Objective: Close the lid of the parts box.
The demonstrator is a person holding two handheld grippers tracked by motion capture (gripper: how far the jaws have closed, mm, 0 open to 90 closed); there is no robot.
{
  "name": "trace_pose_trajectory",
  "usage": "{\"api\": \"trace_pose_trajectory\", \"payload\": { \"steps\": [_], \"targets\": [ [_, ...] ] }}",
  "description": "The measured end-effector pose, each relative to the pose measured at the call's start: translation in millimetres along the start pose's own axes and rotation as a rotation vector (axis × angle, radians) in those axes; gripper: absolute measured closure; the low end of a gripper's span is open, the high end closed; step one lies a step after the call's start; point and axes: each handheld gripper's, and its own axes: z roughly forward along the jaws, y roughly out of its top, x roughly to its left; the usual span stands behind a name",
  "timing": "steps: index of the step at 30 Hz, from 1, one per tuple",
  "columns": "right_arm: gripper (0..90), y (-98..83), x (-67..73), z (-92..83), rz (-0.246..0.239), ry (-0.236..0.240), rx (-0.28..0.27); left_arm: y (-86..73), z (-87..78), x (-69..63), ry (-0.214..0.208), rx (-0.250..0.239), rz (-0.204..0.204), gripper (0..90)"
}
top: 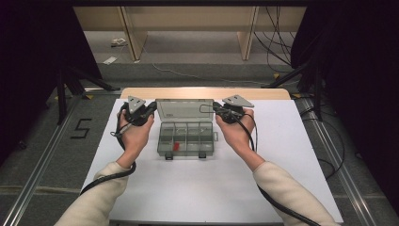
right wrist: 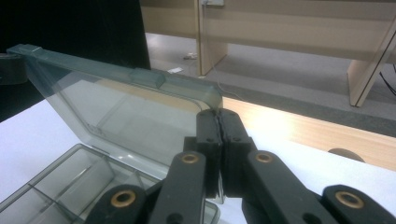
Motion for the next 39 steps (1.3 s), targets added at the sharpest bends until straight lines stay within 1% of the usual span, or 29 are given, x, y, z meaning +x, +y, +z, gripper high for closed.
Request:
{"api": "trace_pose_trajectory", "payload": {
  "steps": [4,10,16,30,39],
  "targets": [
    [88.8,-1.4,0.6,-2.1,-0.001,0.004,0.000,-1.7,-2.9,-0.1,-0.006,-0.001,0.012,88.6],
    [88.8,-3.4,1.7,-4.6,-0.005,0.005,-0.002,-4.6,-6.5,-0.7,-0.012,-0.005,0.018,88.5],
    [88.8,-6.1,3.1,-7.8,-0.006,0.010,-0.004,-8.1,-10.2,-1.1,-0.018,-0.014,0.037,88.4],
    [88.6,-11.0,5.4,-14.3,-0.033,0.017,-0.002,-17.2,-19.6,-3.2,-0.028,-0.026,0.077,87.8],
    [88.2,-15.5,6.7,-19.9,-0.039,0.032,0.004,-24.4,-26.1,-5.2,-0.033,-0.030,0.104,87.5]
  ]
}}
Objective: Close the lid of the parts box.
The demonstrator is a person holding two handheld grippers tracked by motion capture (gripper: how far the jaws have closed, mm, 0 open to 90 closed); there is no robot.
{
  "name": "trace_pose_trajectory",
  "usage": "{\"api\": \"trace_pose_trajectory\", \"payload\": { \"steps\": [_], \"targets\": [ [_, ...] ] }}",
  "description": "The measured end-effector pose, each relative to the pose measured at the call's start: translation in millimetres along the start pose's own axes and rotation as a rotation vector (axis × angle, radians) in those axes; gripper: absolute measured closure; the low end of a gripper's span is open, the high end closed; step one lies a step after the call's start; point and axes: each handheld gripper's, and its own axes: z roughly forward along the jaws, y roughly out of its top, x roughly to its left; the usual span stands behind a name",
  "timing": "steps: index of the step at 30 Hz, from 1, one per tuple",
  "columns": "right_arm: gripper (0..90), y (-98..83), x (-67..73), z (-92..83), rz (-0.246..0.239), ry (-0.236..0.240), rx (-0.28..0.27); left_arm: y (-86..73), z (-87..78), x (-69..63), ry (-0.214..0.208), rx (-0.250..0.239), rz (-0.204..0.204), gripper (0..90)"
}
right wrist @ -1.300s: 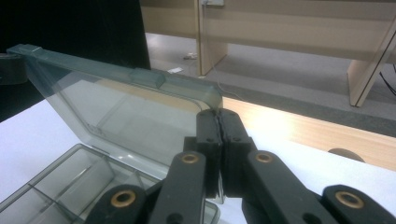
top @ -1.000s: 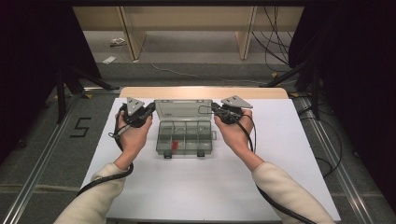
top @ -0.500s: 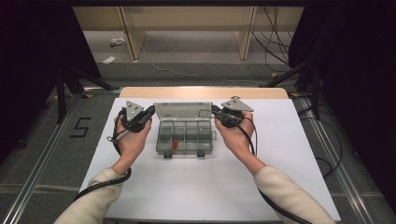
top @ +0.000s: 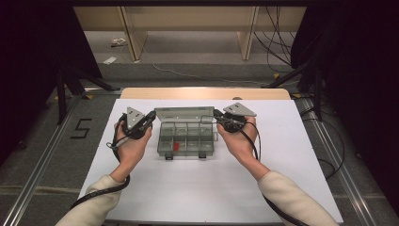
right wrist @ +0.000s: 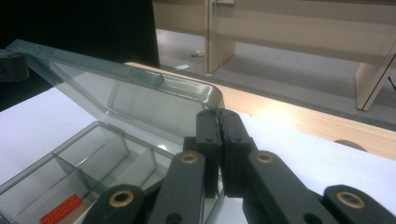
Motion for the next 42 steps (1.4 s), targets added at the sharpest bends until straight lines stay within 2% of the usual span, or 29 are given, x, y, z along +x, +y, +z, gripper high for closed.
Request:
{"api": "trace_pose_trajectory", "payload": {
  "steps": [7,20,26,42],
  "targets": [
    [88.0,-3.5,1.2,-3.2,-0.001,0.008,0.001,-4.0,-4.2,-1.8,-0.005,0.007,0.020,87.3],
    [87.7,-9.6,3.1,-9.0,-0.009,0.025,0.008,-13.8,-8.2,-4.1,-0.022,0.026,0.025,87.8],
    [87.6,-12.5,4.5,-11.6,-0.009,0.033,0.012,-14.9,-9.6,-10.4,-0.032,0.031,0.047,87.1],
    [86.7,-22.8,6.1,-19.2,-0.012,0.065,0.026,-24.1,-23.7,-14.0,-0.061,0.067,0.047,85.7]
  ]
}}
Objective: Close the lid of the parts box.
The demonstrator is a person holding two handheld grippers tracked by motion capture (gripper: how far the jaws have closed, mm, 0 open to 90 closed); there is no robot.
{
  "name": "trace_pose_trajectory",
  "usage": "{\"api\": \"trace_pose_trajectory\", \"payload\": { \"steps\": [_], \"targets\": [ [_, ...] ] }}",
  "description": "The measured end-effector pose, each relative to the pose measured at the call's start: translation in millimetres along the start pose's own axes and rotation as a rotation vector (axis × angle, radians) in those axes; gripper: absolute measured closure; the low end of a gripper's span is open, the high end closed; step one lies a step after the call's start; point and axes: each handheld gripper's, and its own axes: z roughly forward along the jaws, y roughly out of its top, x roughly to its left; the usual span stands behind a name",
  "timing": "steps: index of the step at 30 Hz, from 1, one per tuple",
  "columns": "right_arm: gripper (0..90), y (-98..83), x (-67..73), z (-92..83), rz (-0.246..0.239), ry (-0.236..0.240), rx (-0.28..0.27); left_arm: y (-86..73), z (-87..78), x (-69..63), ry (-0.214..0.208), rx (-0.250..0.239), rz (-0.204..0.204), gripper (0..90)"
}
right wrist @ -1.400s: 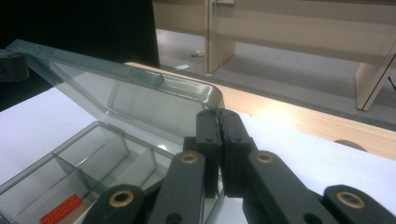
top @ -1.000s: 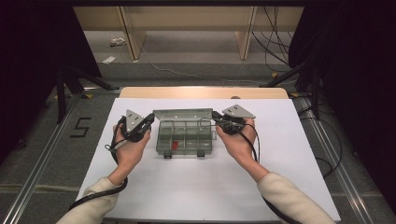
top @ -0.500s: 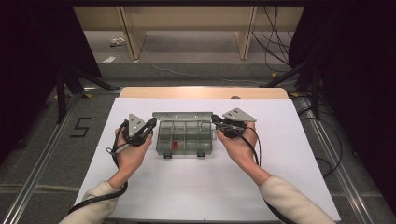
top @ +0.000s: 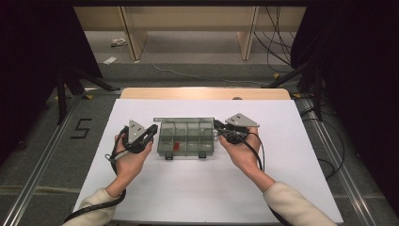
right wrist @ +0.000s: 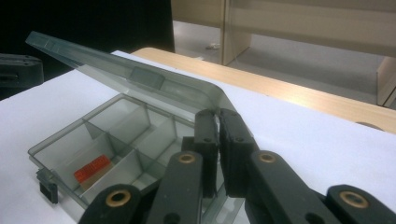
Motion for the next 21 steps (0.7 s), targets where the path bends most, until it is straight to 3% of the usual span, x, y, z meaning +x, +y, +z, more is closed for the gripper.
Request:
{"api": "trace_pose_trajectory", "payload": {
  "steps": [6,10,15,21],
  "targets": [
    [85.4,-3.4,0.3,-2.8,-0.002,0.016,0.013,-2.9,-2.0,1.2,-0.033,0.031,-0.008,79.4],
    [83.8,-6.8,0.6,-4.0,-0.006,0.032,0.024,-5.6,-1.5,4.2,-0.077,0.052,-0.038,64.8],
    [78.7,-9.9,0.9,-6.3,-0.009,0.061,0.049,-8.2,-2.1,4.2,-0.125,0.083,-0.048,46.4],
    [61.4,-13.2,0.0,-6.2,-0.019,0.089,0.060,-5.1,-2.1,1.4,-0.160,0.096,-0.025,26.8]
  ]
}}
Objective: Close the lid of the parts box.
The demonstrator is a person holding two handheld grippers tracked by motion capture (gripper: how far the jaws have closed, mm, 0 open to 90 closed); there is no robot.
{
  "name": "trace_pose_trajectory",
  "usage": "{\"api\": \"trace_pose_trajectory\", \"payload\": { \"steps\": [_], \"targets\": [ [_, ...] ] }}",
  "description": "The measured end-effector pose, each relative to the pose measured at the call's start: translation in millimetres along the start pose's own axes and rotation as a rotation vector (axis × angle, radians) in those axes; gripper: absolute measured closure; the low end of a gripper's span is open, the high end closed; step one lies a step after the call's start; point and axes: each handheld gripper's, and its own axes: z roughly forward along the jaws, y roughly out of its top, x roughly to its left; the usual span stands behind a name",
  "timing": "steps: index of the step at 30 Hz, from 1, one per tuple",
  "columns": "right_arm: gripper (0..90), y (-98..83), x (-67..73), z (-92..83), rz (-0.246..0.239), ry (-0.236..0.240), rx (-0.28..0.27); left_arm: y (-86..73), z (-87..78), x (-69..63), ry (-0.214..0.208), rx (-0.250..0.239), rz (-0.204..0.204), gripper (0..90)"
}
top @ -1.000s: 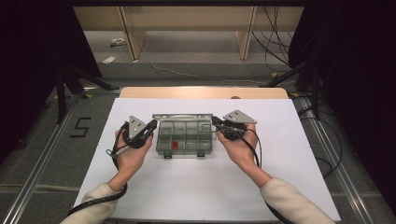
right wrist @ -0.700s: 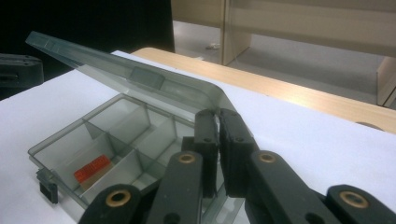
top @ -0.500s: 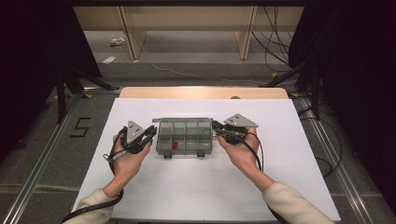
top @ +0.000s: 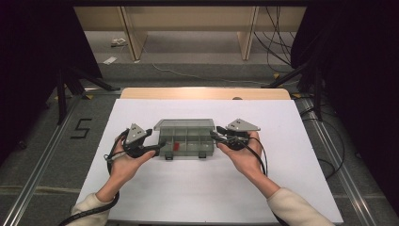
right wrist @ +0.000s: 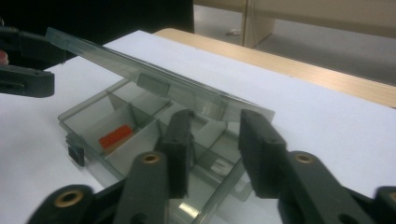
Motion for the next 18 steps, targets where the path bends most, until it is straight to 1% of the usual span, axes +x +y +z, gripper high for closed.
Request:
{"api": "trace_pose_trajectory", "payload": {
  "steps": [2,4,5,8,11,14,18],
  "targets": [
    [53.5,-1.4,-0.6,0.8,-0.010,0.018,0.010,0.8,0.6,-0.9,-0.014,0.010,-0.001,19.8],
    [44.9,-2.6,-0.9,1.1,-0.025,0.033,0.022,1.2,1.1,-2.1,-0.026,0.019,0.005,15.1],
    [39.9,-3.1,-0.8,1.7,-0.034,0.037,0.021,1.5,1.2,-2.9,-0.029,0.022,0.006,14.5],
    [31.4,-3.5,-1.3,1.8,-0.033,0.053,0.029,3.5,1.4,-4.6,-0.035,0.034,0.023,8.7],
    [28.8,-2.9,-2.1,1.6,-0.031,0.064,0.030,6.0,0.8,-5.1,-0.041,0.036,0.030,5.4],
    [27.8,-1.8,-2.4,1.0,-0.028,0.078,0.033,8.8,-0.2,-4.9,-0.050,0.023,0.033,5.0],
    [26.3,-0.3,-2.7,0.1,-0.037,0.095,0.033,12.0,-1.2,-4.8,-0.060,0.015,0.031,4.2]
  ]
}}
